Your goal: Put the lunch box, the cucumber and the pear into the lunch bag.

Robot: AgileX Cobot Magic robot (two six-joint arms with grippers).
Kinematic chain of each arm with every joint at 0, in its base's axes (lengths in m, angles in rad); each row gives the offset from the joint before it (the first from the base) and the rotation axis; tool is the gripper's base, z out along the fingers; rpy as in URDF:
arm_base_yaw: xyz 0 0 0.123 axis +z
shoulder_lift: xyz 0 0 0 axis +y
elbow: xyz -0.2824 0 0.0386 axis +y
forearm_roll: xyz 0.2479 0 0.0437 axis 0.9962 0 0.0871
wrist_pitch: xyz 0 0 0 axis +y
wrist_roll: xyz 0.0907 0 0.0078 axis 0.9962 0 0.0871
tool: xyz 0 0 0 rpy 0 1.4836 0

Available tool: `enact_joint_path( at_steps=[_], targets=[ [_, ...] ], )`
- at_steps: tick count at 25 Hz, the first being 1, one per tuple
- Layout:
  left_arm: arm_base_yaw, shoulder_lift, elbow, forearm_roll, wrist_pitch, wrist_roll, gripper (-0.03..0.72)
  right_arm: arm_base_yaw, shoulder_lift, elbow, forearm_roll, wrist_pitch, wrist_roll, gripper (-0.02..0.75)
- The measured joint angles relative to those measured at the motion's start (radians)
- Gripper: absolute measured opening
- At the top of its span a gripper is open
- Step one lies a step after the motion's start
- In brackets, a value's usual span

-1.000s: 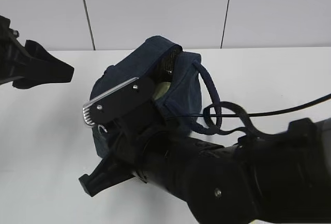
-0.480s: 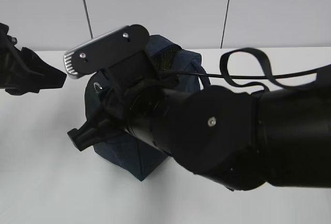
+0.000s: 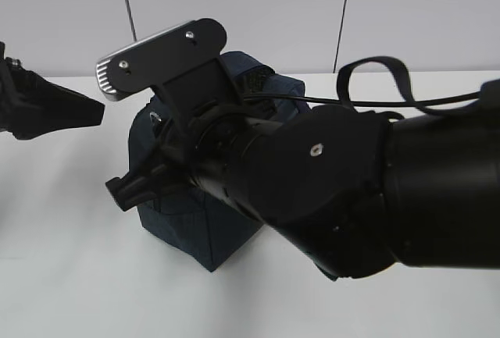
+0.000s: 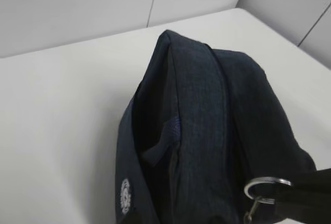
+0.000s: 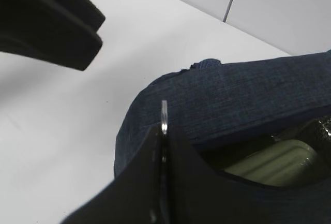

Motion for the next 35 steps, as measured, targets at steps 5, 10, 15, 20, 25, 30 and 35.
enact_joint_path(
  at_steps=[5, 10, 15, 20, 25, 30, 35],
  targets=[
    [0.008, 0.157, 0.000, -0.113, 0.155, 0.190, 0.241, 0.000, 0.000, -0.002, 0.005, 0.007, 0.000, 0.000],
    [0.008, 0.216, -0.002, -0.136, 0.196, 0.244, 0.241, 0.000, -0.001, -0.002, 0.008, 0.021, -0.002, 0.000],
    [0.008, 0.218, -0.002, -0.133, 0.164, 0.257, 0.241, 0.000, -0.001, -0.002, 0.010, 0.021, -0.004, 0.000],
    [0.008, 0.218, -0.002, -0.128, 0.117, 0.259, 0.246, 0.000, -0.001, -0.002, 0.023, 0.023, -0.009, 0.000],
    [0.008, 0.219, -0.002, -0.139, 0.102, 0.260, 0.249, 0.000, -0.003, -0.002, 0.027, 0.025, -0.011, 0.000],
    [0.008, 0.231, -0.002, -0.159, 0.146, 0.260, 0.264, 0.000, -0.003, -0.002, 0.029, 0.025, -0.011, 0.000],
    [0.006, 0.277, -0.002, -0.162, 0.161, 0.260, 0.276, 0.000, -0.003, -0.002, 0.033, 0.025, -0.011, 0.000]
  ],
)
